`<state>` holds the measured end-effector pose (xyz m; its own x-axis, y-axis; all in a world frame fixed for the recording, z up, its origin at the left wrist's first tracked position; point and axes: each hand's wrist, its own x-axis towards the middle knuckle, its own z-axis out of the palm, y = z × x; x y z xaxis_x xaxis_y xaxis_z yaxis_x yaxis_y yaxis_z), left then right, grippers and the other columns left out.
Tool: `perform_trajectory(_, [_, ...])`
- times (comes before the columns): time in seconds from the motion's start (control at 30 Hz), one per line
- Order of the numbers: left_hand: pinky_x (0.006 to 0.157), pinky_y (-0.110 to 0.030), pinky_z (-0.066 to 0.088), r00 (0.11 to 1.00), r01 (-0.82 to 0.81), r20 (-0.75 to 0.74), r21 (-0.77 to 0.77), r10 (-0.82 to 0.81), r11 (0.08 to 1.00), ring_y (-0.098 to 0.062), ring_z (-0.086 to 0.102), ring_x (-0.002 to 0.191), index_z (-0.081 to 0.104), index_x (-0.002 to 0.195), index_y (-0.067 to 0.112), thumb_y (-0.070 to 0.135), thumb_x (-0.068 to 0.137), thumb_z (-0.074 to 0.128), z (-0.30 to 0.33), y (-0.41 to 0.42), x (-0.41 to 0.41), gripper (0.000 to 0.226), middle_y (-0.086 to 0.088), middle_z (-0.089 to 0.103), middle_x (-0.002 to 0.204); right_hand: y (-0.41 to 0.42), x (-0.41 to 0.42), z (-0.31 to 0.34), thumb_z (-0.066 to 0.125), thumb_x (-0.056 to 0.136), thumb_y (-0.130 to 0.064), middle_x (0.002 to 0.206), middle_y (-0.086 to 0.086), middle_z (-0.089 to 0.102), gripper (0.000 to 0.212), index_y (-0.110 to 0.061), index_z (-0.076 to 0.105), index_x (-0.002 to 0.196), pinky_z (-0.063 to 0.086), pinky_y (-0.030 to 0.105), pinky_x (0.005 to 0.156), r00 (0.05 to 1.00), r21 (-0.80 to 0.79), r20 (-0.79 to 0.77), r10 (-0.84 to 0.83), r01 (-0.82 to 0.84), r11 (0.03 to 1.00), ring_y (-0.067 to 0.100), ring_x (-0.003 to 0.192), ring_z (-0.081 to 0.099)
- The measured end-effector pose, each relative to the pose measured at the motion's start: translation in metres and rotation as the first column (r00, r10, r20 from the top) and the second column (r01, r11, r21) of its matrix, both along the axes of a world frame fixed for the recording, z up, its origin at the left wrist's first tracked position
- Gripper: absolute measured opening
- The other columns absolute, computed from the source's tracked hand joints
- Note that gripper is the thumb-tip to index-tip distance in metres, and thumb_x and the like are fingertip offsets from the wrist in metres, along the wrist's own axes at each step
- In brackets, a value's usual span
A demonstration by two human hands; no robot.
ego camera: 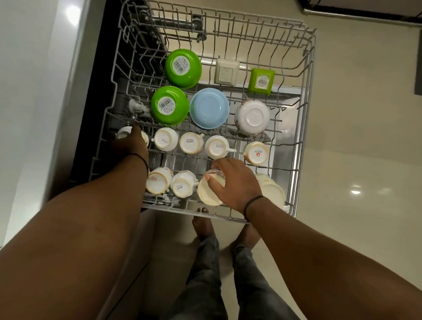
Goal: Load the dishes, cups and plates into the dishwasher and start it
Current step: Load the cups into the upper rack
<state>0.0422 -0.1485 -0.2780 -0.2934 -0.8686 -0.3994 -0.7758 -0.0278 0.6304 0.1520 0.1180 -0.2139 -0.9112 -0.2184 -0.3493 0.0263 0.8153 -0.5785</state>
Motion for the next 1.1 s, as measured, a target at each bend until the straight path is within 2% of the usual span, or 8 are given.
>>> perform_trajectory(0.1, [0.091,-0.042,0.051,0.999,0.041,-0.008,-0.062,-0.042,0.997,-0.03,0.06,0.107,0.056,0.124,0.009,0.052,0.062,0.067,0.008,0.006,0.01,0.076,-0.011,0.062,0.122,0.0,0.0,0.0,0.051,0.084,-0.052,0.108,0.003,0.062,0.044,-0.022,0.06,0.114,0.046,0.039,0.083,1.0,0.004,0.0,0.0,0.0,1.0,0.024,0.099,0.055])
perform_trajectory(0.2, [0.091,-0.04,0.051,0.973,0.228,0.007,-0.151,-0.23,0.962,-0.03,0.06,0.108,0.054,0.125,0.009,0.044,0.064,0.072,0.016,0.008,0.016,0.072,-0.013,0.061,0.122,-0.003,-0.003,0.003,0.05,0.083,-0.053,0.107,0.003,0.063,0.046,-0.021,0.06,0.114,0.046,0.039,0.083,1.0,-0.01,-0.005,-0.006,0.006,1.0,0.025,0.099,0.055])
perform_trajectory(0.4, [0.098,-0.038,0.045,0.86,0.505,-0.047,-0.067,-0.508,0.861,-0.032,0.052,0.12,0.047,0.133,-0.001,0.006,0.078,0.075,0.004,-0.008,0.015,0.062,-0.02,0.053,0.133,-0.008,-0.009,0.005,0.043,0.082,-0.057,0.107,0.004,0.064,0.052,-0.02,0.06,0.115,0.047,0.04,0.083,1.0,-0.008,-0.026,0.0,0.0,1.0,0.026,0.098,0.056])
perform_trajectory(0.63, [0.114,-0.046,0.032,0.852,0.522,-0.049,0.007,-0.521,0.853,-0.03,0.034,0.138,0.026,0.151,0.01,0.009,0.084,0.072,-0.019,-0.015,0.016,0.081,-0.016,0.032,0.152,-0.012,-0.007,0.0,0.05,0.085,-0.053,0.11,0.003,0.063,0.045,-0.021,0.059,0.116,0.046,0.04,0.084,1.0,0.009,-0.006,0.017,-0.017,1.0,0.025,0.1,0.055])
perform_trajectory(0.8, [0.114,-0.046,0.029,0.848,0.527,-0.011,-0.071,-0.529,0.847,-0.032,0.033,0.139,0.021,0.152,0.01,0.019,0.079,0.078,-0.008,-0.006,0.03,0.093,-0.017,0.031,0.152,-0.01,-0.013,0.008,0.056,0.087,-0.048,0.107,0.006,0.062,0.041,-0.018,0.059,0.115,0.046,0.041,0.083,0.998,0.023,-0.049,0.024,-0.023,0.999,0.027,0.1,0.055])
perform_trajectory(0.9, [0.116,-0.043,0.024,0.804,0.595,0.146,-0.207,-0.577,0.777,-0.035,0.027,0.142,0.021,0.153,0.008,0.025,0.083,0.074,0.012,0.01,0.046,0.09,-0.021,0.024,0.155,-0.008,-0.015,0.012,0.056,0.087,-0.048,0.106,0.008,0.063,0.042,-0.017,0.06,0.114,0.046,0.042,0.083,0.997,0.048,-0.068,0.035,-0.031,0.998,0.029,0.1,0.056])
perform_trajectory(1.0, [0.116,-0.047,0.021,0.707,0.707,0.29,-0.323,-0.646,0.629,-0.038,0.023,0.143,0.026,0.151,0.006,0.035,0.084,0.066,0.029,0.029,0.061,0.083,-0.02,0.021,0.157,-0.006,-0.015,0.016,0.051,0.085,-0.05,0.103,0.008,0.063,0.044,-0.017,0.059,0.112,0.047,0.042,0.082,0.996,0.075,-0.075,0.038,-0.033,0.997,0.03,0.098,0.057])
perform_trajectory(1.1, [0.115,-0.05,0.017,0.581,0.813,0.413,-0.327,-0.701,0.481,-0.036,0.021,0.144,0.03,0.151,0.009,0.04,0.085,0.061,0.043,0.05,0.074,0.079,-0.016,0.021,0.159,-0.002,-0.013,0.026,0.055,0.086,-0.048,0.103,0.008,0.064,0.041,-0.017,0.06,0.112,0.046,0.04,0.081,0.994,0.076,-0.101,0.036,-0.029,0.997,0.03,0.097,0.057])
